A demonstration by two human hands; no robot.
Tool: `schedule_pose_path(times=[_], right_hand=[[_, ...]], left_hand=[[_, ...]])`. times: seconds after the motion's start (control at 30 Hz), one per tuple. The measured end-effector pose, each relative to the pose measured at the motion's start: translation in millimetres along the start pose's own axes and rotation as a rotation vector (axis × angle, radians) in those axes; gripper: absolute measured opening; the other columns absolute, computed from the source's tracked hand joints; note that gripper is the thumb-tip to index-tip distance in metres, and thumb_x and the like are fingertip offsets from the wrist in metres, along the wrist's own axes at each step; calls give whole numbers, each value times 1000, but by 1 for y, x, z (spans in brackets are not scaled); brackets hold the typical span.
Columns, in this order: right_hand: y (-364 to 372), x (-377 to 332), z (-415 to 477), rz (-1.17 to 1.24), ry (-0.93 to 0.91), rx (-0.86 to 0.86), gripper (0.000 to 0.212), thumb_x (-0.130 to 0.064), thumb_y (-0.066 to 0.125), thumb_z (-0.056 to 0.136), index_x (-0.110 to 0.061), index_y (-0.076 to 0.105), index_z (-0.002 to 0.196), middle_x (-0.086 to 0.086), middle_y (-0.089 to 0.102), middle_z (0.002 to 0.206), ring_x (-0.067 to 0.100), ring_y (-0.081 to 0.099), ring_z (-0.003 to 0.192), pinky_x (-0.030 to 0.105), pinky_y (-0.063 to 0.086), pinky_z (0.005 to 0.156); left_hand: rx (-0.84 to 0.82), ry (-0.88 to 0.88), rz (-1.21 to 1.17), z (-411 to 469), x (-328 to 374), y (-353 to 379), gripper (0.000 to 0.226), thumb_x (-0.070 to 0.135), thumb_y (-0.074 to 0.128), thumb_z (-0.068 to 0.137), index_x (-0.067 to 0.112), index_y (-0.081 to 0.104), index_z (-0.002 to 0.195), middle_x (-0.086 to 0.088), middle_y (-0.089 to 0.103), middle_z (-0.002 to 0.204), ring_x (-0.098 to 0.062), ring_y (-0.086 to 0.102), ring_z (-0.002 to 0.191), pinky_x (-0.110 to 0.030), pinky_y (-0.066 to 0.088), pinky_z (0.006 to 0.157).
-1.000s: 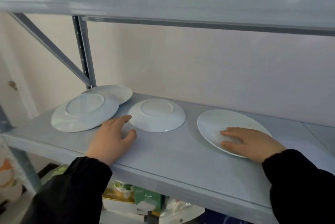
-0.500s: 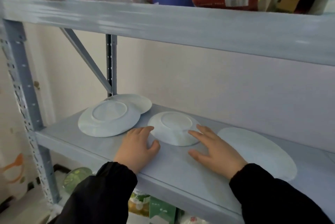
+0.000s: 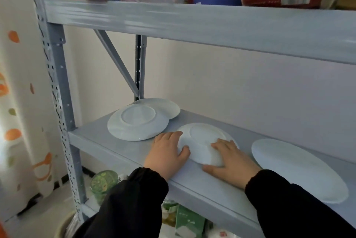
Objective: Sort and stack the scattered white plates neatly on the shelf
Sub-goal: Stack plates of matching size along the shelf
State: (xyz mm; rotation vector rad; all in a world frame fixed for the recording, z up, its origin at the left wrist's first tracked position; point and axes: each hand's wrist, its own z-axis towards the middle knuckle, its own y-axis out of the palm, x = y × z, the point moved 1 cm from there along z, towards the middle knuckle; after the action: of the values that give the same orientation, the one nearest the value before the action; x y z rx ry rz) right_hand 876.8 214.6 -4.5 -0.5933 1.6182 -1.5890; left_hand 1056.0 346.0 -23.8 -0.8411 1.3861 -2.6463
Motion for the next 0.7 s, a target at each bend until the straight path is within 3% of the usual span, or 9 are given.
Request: schedule_pose_path(times=[0.1,0.2,0.3,0.37,0.4,0.47,0.53,0.63,0.7], right_hand=[[-14,1,-37,23,-49,-13,93,-81,56,68,-32,30,142,-15,24,149,7,34,132,25,33,106],[-22,1,-74,47,-86,-46,88,-83,60,59,-38,31,128,-21,27,140,-1,41,122,22,36,101],[-16,1,-98,17,-146,-29,87,-83,65,50,-43,25,117,-29,20,139,-4,22,136,17,27,106],[-7,2,-107,-29,-175,2,86,-78,66,53,-41,26,120,-34,13,136,-8,2,139,13,18,107],[-1,3,-109,-58,-195,33,82,-73,65,56,-38,30,122,-32,14,137,-6,1,141,12,18,106],[7,7,-112,-138,-256,128,73,-63,65,57,-32,40,118,-20,33,141,9,21,145,17,28,104],[9,8,-115,-214,-315,234,70,-63,65,55,-27,47,112,-8,54,132,22,48,134,24,46,95],[9,9,-118,-289,-419,354,61,-56,62,68,-17,54,115,1,61,124,27,59,122,35,57,85],[0,18,-120,-245,-427,426,53,-46,57,76,-17,53,119,2,63,123,24,62,117,33,57,80]], left_hand=[[29,3,-47,-1,2,-2,72,58,25,81,18,51,134,-1,56,131,-21,42,126,-30,28,109],[27,-3,-94,-2,2,-3,74,60,21,83,19,50,136,1,53,136,-18,39,128,-28,25,109],[32,-3,-104,-2,2,-3,76,61,18,82,19,50,136,1,53,137,-18,38,129,-27,24,108],[27,-2,-96,-1,2,-2,76,61,19,82,18,51,136,0,53,137,-18,39,129,-28,25,109],[18,-5,-95,-1,2,-1,77,61,19,81,18,51,136,0,53,138,-19,38,130,-29,25,109],[2,-19,-106,0,1,-1,74,61,22,83,19,51,136,1,53,138,-19,38,130,-29,25,109],[-5,-44,-128,0,0,-1,61,54,31,90,19,52,135,0,53,138,-18,38,129,-28,25,107],[14,-83,-165,-1,0,-3,47,45,37,97,20,53,133,0,53,137,-18,40,128,-28,28,104],[16,-97,-207,-1,0,-5,47,46,36,96,20,55,131,-2,55,134,-19,43,124,-27,30,97]])
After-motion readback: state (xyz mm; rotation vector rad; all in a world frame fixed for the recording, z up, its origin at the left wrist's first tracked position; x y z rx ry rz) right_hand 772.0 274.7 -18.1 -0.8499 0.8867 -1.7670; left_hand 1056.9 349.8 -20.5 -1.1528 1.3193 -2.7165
